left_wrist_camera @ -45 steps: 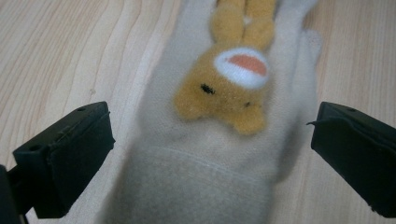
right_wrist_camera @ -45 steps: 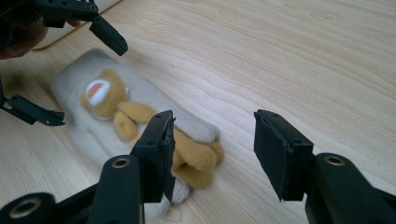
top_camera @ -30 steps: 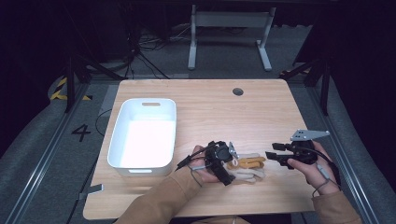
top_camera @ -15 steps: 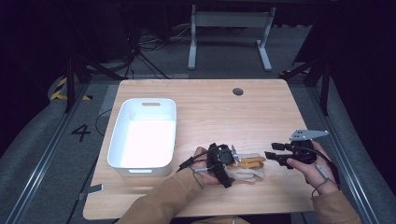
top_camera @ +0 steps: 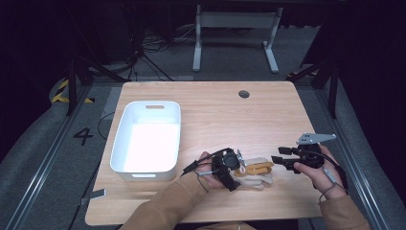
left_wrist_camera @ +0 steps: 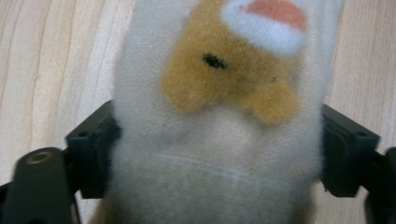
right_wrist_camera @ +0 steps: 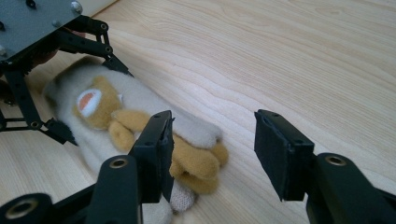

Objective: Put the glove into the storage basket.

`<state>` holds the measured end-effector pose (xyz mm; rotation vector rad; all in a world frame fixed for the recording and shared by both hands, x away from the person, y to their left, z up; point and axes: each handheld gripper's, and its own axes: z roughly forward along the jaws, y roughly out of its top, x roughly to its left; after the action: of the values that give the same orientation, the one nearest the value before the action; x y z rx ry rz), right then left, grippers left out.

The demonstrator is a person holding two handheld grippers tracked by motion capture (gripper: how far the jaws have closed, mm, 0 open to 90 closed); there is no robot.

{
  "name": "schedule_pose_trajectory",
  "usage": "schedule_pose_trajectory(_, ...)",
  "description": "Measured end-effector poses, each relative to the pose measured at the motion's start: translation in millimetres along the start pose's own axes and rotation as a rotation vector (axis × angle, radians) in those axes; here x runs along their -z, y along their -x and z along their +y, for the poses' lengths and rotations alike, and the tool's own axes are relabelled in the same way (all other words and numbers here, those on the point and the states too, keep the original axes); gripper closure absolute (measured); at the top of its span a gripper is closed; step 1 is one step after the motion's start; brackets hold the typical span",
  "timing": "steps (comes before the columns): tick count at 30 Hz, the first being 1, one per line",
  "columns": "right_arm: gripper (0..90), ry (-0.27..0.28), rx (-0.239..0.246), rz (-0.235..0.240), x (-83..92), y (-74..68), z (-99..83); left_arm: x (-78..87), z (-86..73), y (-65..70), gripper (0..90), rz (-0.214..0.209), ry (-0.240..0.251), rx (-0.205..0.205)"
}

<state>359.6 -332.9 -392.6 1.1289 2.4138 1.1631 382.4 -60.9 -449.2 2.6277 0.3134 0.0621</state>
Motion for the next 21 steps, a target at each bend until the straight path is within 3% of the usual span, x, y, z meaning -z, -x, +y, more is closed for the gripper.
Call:
schedule_pose_trajectory(4, 48.2, 0.001, -0.001, 0.002, 0.0, -0.1, 0.0, 0.7, 0.0, -1.1, 22.8, 0.001, 0.010, -0.006)
schedule_pose_trajectory(15, 48.1, 0.001, -0.001, 0.008, -1.1, -0.1, -0.5, -1.8, 1.9, -2.5, 19.6, -0.002, 0.021, -0.009)
schedule_pose_trajectory(16, 48.1, 0.002, -0.001, 0.009, -1.2, -0.3, -0.4, -0.7, 2.0, -2.0, 25.7, -0.007, 0.020, -0.014)
schedule_pose_trajectory(21, 48.1, 0.002, -0.002, 0.009, -0.9, -0.7, -0.4, 2.2, 4.2, 1.6, 37.0, 0.001, 0.006, -0.005)
